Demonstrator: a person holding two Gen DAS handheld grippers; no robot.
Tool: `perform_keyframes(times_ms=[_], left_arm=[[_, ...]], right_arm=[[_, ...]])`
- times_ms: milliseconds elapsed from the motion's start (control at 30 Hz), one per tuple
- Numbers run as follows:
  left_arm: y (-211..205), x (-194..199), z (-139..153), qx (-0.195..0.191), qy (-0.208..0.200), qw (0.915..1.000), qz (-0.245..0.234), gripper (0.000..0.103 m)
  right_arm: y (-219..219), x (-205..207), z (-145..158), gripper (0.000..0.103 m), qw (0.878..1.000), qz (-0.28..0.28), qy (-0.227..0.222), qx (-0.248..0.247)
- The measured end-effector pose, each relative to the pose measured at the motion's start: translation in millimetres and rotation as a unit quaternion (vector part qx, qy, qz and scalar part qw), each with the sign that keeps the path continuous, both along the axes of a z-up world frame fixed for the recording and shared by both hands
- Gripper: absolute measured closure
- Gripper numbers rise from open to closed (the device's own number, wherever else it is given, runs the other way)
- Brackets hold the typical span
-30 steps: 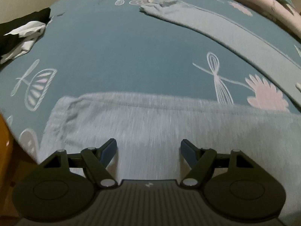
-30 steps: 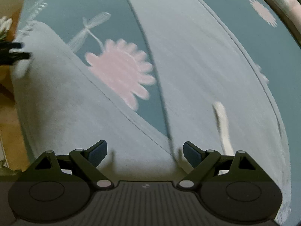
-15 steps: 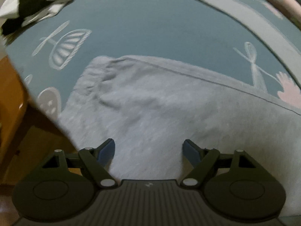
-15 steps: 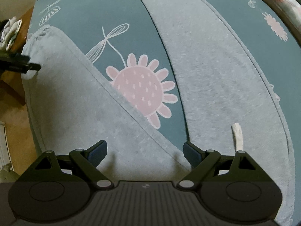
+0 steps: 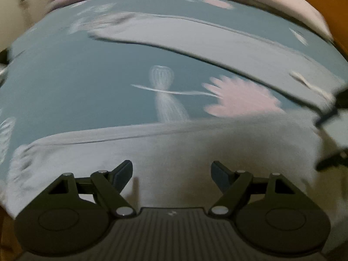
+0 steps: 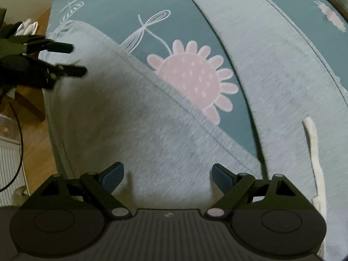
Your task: Fold clothes
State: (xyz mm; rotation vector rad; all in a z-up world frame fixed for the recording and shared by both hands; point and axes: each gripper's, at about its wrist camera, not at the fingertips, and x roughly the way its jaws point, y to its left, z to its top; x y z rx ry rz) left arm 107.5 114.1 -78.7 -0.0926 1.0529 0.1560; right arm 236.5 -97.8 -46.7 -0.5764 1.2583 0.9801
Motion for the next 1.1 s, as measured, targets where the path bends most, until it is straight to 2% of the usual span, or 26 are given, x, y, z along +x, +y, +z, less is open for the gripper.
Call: perform_keyframes(times_ms=[67,200,267,367,467,567,700,800,867,1000,1100], left_arm=[[-16.8,1.8,-9.6,0.002,0.012,0.9996,-0.025,0.023],[-29.0,2.2,-19.7,0.005,0.034,0.9993,-0.015,0.02],[-31.9,8.4,-15.5,0.012,0.04,0.9991,-0.01,0.021],[-42.9,19.7,-0.1,0.038,0.026,0.9988,-0.02,0.021],[-61.9,34.9,15.6,0.041,0.0,0.998,-0.048,0.021],[-83.4,46.4,17.8,0.033,-0.001,0.9977,-0.059,0.021],[-112.6,45.0,9.4,0.038,0.014,0.9974,-0.06,0.022],[-134.1,32.6,12.5,0.045,0.009,0.9967,-0.067,0.022],[-149.4,24.9,15.9,0.035,0.001,0.9959,-0.083,0.022],[-184.5,12.9,9.0,0.019,0.007,0.9931,-0.116,0.022],[-203.8,1.8,5.0,0.001,0.011,0.9932,-0.116,0.022]], right_arm=[[-4.5,-5.6,-6.8,0.012,1.0,0.005,-0.003,0.002],[-14.6,-6.1,-19.3,0.012,1.0,0.004,-0.005,0.005],[-19.7,-3.9,-24.2,0.012,1.0,-0.004,-0.004,0.009],[-25.4,0.6,-12.7,0.012,0.999,-0.016,-0.012,0.046],[-30.8,3.3,-6.1,0.012,0.996,-0.026,-0.006,0.083],[-36.1,9.3,-21.2,0.012,0.995,-0.035,0.004,0.093],[-42.5,24.5,-26.9,0.013,0.994,-0.028,-0.048,0.094],[-61.1,42.8,-18.6,0.013,0.99,-0.053,-0.025,0.125],[-75.9,43.4,-7.4,0.013,0.988,-0.048,-0.013,0.148],[-97.8,34.5,0.4,0.013,0.984,-0.013,0.022,0.175],[-92.2,29.8,-2.5,0.013,0.981,0.022,0.038,0.187]])
